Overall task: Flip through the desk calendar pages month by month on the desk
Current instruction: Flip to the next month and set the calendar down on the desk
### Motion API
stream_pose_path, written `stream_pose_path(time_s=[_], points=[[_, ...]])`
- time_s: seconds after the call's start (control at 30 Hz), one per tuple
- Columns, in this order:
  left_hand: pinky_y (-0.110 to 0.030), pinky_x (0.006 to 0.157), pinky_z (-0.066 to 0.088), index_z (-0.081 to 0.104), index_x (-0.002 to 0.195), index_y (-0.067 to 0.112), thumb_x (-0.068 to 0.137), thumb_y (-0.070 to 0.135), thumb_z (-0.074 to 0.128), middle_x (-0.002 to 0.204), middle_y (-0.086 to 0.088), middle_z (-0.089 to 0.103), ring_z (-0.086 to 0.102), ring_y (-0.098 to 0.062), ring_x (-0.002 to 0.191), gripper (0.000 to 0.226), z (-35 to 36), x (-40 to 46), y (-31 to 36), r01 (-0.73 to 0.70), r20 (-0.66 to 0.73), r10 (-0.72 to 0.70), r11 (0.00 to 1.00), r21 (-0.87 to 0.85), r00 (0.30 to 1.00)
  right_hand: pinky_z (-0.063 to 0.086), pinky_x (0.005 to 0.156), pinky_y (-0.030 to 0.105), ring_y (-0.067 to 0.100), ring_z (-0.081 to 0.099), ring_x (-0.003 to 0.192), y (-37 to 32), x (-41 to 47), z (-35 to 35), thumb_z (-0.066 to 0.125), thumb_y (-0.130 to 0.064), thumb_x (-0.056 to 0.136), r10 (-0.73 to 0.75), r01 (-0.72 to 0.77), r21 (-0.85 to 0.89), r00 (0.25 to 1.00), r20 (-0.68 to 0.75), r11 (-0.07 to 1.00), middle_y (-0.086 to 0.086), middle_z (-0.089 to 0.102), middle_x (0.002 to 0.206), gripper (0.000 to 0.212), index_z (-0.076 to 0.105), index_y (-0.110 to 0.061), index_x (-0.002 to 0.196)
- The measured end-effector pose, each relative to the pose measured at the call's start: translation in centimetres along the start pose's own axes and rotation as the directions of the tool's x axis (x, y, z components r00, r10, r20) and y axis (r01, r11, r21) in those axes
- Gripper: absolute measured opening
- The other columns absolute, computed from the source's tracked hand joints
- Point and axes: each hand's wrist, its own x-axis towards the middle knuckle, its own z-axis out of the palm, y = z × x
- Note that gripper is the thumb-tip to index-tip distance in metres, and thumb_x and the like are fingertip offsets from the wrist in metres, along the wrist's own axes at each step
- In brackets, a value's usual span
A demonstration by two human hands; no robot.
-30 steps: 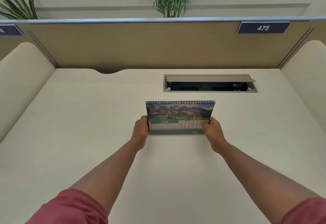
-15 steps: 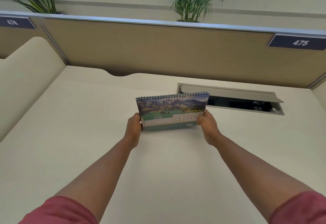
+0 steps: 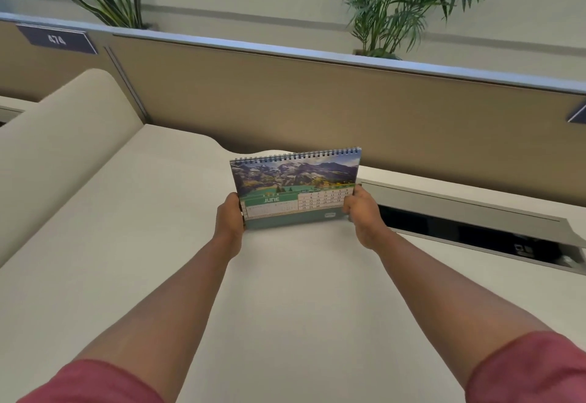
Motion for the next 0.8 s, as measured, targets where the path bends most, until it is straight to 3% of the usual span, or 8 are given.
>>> stream_pose_path(time_s=[0.13, 0.23, 0.3, 0.47, 0.63, 0.8], points=[[-0.032, 0.072, 0.051, 0.064, 0.082, 0.02, 0.102, 0.027, 0.027, 0.085, -0.005, 0.075, 0.068, -0.021, 0.08, 0.043, 0.0, 1.3, -0.3, -0.001, -0.015, 0.0, 1.0, -0.002, 1.0, 0.054, 0.077, 0.025, 0.014, 0.061, 0.1, 0.5, 1.9, 0.7, 0.035, 0.01, 0.088, 0.029, -0.029, 0.009, 1.0, -0.012, 1.0, -0.004, 0.068, 0.105, 0.043, 0.059, -0.025, 0.097], [-0.031, 0.072, 0.052, 0.063, 0.083, 0.021, 0.102, 0.027, 0.027, 0.075, 0.003, 0.078, 0.069, -0.017, 0.077, 0.042, -0.3, 2.2, -0.3, -0.005, -0.012, 0.005, 1.0, 0.02, 1.0, 0.057, 0.096, 0.04, 0.024, 0.063, 0.11, 0.7, 2.7, 1.0, 0.034, 0.012, 0.085, 0.041, -0.041, 0.03, 0.999, -0.001, 0.999, 0.003, 0.069, 0.111, 0.045, 0.06, -0.021, 0.102], [-0.029, 0.07, 0.052, 0.062, 0.085, 0.022, 0.102, 0.028, 0.025, 0.07, 0.008, 0.077, 0.069, -0.015, 0.077, 0.041, -0.3, 2.7, -0.5, 0.002, -0.008, -0.001, 0.999, 0.038, 1.0, 0.055, 0.1, 0.044, 0.028, 0.062, 0.115, 0.7, 3.0, 0.9, 0.033, 0.013, 0.081, 0.047, -0.047, 0.023, 0.999, 0.01, 0.999, 0.009, 0.069, 0.118, 0.048, 0.06, -0.013, 0.111], [-0.027, 0.07, 0.053, 0.063, 0.089, 0.023, 0.104, 0.031, 0.022, 0.075, 0.007, 0.076, 0.069, -0.012, 0.078, 0.044, 0.1, 2.9, -0.5, 0.006, -0.019, -0.005, 0.999, 0.035, 1.0, 0.055, 0.101, 0.043, 0.03, 0.059, 0.118, 0.8, 3.5, 0.9, 0.032, 0.013, 0.082, 0.045, -0.045, -0.018, 0.999, 0.01, 0.999, 0.01, 0.067, 0.124, 0.052, 0.059, -0.01, 0.119], [-0.037, 0.086, 0.052, 0.063, 0.095, 0.02, 0.104, 0.028, 0.021, 0.095, -0.005, 0.074, 0.067, -0.02, 0.089, 0.044, 0.3, 2.7, -0.1, 0.026, -0.003, -0.026, 0.999, 0.026, 1.0, 0.054, 0.097, 0.037, 0.023, 0.06, 0.111, 0.9, 3.5, 1.0, 0.033, 0.014, 0.087, 0.031, -0.03, -0.054, 0.999, 0.011, 0.998, -0.002, 0.068, 0.112, 0.049, 0.059, -0.017, 0.115], [-0.034, 0.078, 0.048, 0.06, 0.087, 0.018, 0.104, 0.026, 0.021, 0.089, -0.006, 0.071, 0.065, -0.02, 0.084, 0.043, 0.7, 2.0, -0.1, 0.022, -0.05, -0.022, 1.0, 0.005, 0.999, 0.054, 0.084, 0.028, 0.011, 0.062, 0.099, 0.8, 3.1, 1.0, 0.036, 0.012, 0.09, 0.009, -0.009, -0.046, 1.0, -0.009, 0.999, -0.009, 0.069, 0.104, 0.047, 0.061, -0.026, 0.103]])
